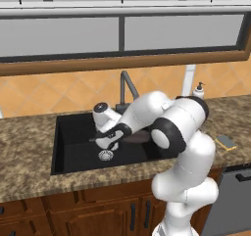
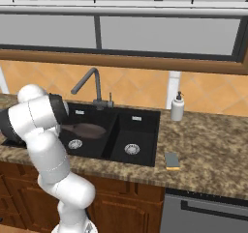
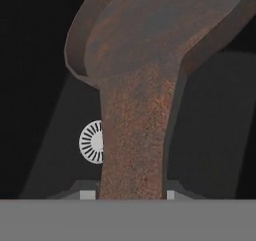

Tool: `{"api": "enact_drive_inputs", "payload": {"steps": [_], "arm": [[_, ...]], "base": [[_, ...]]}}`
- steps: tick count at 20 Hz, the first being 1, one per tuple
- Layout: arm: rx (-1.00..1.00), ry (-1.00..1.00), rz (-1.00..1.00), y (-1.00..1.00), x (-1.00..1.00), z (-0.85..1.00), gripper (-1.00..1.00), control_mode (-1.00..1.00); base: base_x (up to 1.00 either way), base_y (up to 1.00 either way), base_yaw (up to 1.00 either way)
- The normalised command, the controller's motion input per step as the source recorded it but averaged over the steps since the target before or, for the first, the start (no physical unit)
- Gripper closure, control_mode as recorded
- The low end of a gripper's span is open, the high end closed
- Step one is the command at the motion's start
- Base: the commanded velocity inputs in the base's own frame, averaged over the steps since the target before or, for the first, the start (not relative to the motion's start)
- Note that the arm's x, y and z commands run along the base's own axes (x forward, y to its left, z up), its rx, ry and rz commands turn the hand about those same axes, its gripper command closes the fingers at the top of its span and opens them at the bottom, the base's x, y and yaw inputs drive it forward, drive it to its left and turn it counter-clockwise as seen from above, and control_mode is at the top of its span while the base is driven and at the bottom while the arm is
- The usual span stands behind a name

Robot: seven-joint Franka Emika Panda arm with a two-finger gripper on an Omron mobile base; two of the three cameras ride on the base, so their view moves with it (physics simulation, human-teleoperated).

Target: Pick the pan and sponge and place them into the sink. Then turn on the water.

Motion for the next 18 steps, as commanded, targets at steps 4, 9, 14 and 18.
{"api": "enact_drive_inputs", "payload": {"steps": [4,9,14,18], "arm": [[0.00,0.00,0.00,0.25,0.41,-0.16,1.00,-1.00],[0.00,-0.02,0.00,0.04,0.27,-0.40,1.00,-1.00],[0.00,-0.03,0.00,0.00,0.15,-0.54,1.00,-1.00],[0.00,-0.02,0.00,0.00,0.09,-0.70,1.00,-1.00]], "base": [[0.00,0.00,0.00],[0.00,0.00,0.00],[0.00,0.00,0.00],[0.00,0.00,0.00]]}}
